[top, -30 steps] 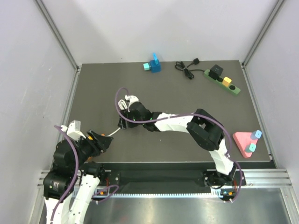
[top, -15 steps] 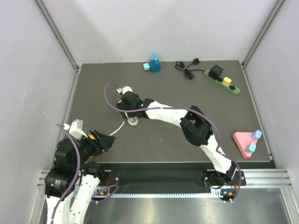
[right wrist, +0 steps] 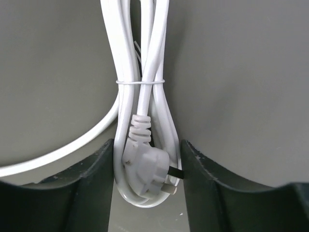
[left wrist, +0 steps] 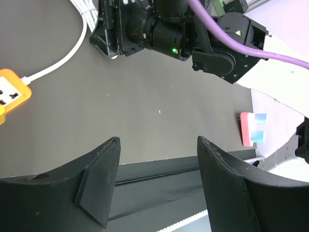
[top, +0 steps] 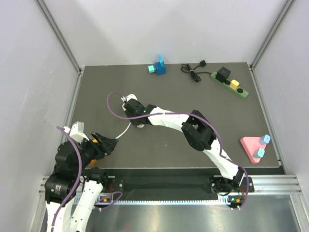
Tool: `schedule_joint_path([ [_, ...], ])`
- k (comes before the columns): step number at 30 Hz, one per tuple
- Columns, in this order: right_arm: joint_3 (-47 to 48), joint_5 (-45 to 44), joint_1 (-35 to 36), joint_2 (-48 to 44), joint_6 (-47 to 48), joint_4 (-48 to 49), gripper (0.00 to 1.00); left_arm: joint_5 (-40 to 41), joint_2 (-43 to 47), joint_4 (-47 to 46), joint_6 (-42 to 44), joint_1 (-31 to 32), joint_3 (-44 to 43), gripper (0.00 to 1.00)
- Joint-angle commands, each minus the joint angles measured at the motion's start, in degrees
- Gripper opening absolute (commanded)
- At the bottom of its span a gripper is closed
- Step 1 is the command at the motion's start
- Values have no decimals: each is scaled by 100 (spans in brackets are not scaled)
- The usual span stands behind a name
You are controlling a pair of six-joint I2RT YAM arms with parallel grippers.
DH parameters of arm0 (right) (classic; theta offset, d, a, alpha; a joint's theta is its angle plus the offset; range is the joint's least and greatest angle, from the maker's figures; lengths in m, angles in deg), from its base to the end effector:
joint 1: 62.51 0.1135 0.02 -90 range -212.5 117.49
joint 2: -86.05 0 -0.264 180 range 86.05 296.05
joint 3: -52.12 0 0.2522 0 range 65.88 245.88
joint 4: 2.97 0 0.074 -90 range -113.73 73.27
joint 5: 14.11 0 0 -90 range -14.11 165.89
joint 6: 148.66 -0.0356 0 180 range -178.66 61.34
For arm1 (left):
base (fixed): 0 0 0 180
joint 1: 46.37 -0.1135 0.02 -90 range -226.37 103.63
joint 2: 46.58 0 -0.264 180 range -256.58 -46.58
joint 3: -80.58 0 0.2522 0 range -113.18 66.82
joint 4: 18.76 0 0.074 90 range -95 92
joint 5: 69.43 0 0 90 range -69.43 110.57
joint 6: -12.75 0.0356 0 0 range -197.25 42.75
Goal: Pull the plug off the socket
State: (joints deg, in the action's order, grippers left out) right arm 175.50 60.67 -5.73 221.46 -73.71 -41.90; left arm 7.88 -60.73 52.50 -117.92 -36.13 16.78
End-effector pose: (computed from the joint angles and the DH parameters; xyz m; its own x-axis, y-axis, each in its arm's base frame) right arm 0.2943 0.4323 0.1621 -0.5970 -0.4543 -0.6612 -0.5816 0.8128 -0.0334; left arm 0.0265 -0.0127 0.3302 -0.5189 -0.5523 -0.6524 0.0478 0.7433 -0.6673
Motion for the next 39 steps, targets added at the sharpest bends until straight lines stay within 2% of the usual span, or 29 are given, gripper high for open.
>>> schedule_joint_path([
  [1,16,-692,-87,-50,55,-41,45,-111,-96,-203,-38,4,73,69],
  [2,-37,-875,-87,-146,72,-32,42,-85,-105,-195,-29,4,82,69],
  [3,-151,-999,-114,-199,72,-23,30,-41,-140,-186,-38,4,82,69],
  [4,-221,-1139,-175,-278,3,-23,24,-15,-158,-186,-64,4,74,69],
  [6,-589,-1386,-263,-568,-24,125,15,-93,-202,-238,-73,4,91,68],
  [8,-1063,-1588,-386,-935,-42,388,11,-111,-211,-256,-56,4,161,68],
  [14,-2004,-1817,-799,-1736,230,618,10,-138,-228,-318,-99,4,450,66],
  [18,-2629,-1853,-1010,-2194,634,881,13,380,-281,-370,-318,4,548,62],
  [20,-2997,-1704,-1124,-2474,757,1039,16,390,-316,-676,-468,4,757,61],
  [23,-3219,-1607,-1221,-2712,881,1128,26,504,-430,-994,-818,4,1083,60],
  [26,-3202,-1528,-1265,-2871,828,962,37,592,-667,-1152,-1048,4,1277,52],
  [27,-3167,-1510,-1265,-2915,750,900,45,583,-798,-1344,-1075,4,1321,49],
  [30,-3070,-1527,-1248,-3143,382,531,59,741,-1018,-1539,-1136,4,1444,43],
  [31,-3070,-1554,-1248,-3327,275,470,62,837,-1080,-1583,-1145,4,1453,35],
  [32,-3087,-1563,-1248,-3424,179,373,66,1012,-1133,-1618,-1154,4,1471,33],
  [36,-3087,-1545,-1082,-3899,-217,135,98,1434,-1353,-1961,-1172,4,1576,25],
  [39,-3070,-1361,-862,-4172,-341,126,100,1594,-1581,-2286,-1119,-4,1655,19],
])
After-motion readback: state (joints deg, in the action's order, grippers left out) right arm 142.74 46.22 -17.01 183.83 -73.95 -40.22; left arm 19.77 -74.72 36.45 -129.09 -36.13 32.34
